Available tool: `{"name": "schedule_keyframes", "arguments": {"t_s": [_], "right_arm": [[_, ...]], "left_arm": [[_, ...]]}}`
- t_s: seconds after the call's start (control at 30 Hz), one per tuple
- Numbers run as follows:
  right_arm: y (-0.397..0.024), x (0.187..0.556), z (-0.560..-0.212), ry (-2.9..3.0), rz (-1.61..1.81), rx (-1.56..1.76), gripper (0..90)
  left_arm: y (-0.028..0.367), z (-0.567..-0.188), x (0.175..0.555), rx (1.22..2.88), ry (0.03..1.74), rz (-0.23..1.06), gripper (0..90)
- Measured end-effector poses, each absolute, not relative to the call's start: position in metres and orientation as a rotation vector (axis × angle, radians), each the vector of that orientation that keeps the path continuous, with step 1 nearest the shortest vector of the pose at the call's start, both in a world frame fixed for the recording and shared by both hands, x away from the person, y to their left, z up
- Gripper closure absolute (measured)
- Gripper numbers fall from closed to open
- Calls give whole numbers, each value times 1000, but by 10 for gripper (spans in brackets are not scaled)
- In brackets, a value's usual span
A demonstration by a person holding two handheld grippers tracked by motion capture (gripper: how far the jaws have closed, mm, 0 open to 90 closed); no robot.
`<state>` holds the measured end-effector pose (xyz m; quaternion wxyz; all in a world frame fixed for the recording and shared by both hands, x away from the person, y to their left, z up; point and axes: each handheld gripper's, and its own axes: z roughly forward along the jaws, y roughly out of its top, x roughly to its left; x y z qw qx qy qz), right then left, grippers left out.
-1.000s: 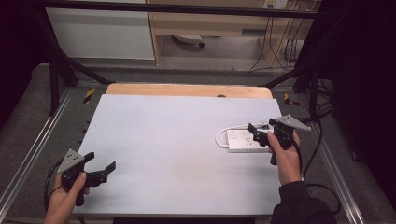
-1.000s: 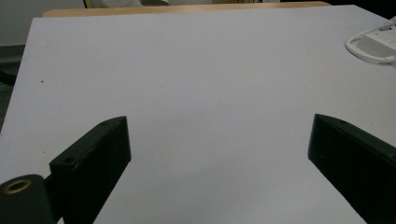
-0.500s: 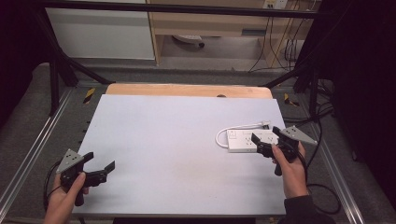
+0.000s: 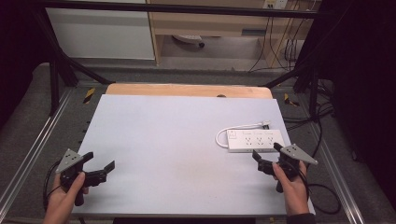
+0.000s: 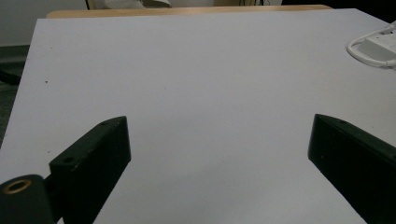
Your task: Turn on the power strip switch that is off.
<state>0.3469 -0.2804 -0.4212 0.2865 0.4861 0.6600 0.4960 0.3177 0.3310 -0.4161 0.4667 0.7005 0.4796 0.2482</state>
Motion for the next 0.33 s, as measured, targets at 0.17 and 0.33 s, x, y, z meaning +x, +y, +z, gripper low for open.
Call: {"name": "schedule_keyframes", "arguments": {"t_s": [0.17, 0.33], "right_arm": [[-278, 340, -440, 1848, 1261, 1328, 56], [-275, 342, -452, 1934, 1185, 1366, 50]], "left_arm": [[331, -416, 317, 1720, 1174, 609, 59], [330, -415, 317, 1722, 1173, 612, 59]]}}
